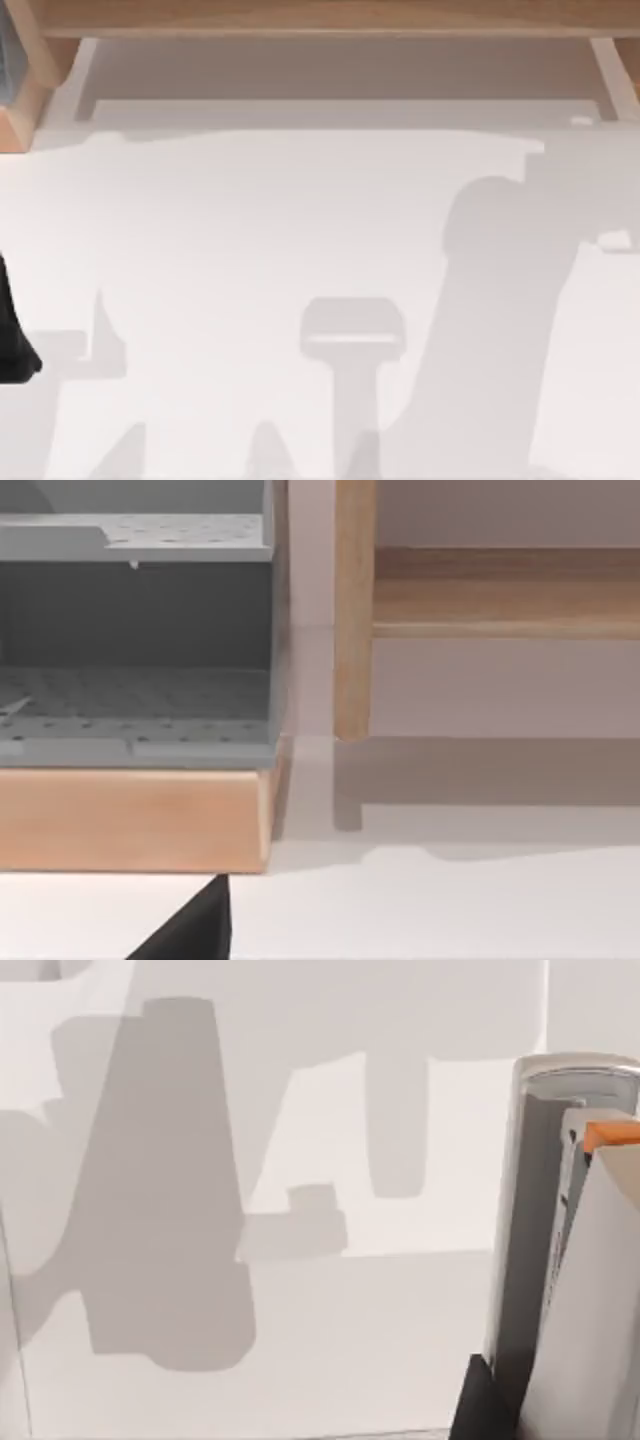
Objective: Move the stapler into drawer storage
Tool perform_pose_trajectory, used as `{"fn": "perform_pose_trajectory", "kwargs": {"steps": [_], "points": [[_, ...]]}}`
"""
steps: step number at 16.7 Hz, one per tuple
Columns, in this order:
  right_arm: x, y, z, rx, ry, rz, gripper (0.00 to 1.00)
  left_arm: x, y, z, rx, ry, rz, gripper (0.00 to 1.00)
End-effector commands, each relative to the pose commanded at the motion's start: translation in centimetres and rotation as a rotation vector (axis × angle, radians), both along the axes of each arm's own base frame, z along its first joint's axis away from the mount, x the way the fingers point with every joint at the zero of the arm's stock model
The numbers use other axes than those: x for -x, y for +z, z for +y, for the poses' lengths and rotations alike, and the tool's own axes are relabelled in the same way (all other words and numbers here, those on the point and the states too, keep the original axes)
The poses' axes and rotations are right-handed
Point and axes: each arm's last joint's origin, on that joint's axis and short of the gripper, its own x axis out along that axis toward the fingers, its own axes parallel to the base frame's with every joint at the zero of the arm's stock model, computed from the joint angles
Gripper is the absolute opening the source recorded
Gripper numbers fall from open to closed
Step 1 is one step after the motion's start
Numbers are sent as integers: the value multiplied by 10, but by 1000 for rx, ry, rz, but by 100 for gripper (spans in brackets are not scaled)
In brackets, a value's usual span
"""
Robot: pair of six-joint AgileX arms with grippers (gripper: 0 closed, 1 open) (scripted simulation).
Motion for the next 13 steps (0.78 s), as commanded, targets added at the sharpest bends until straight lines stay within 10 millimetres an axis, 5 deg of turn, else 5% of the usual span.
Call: {"fn": "perform_pose_trajectory", "kwargs": {"steps": [4,9,13], "points": [[-8,-69,-2,-76,24,146,0,0,0,0,0,0,0,100],[-7,-72,-3,-81,22,157,0,0,0,0,0,0,0,100],[-7,-72,-3,-81,22,157,30,0,0,0,0,0,0,100]]}}
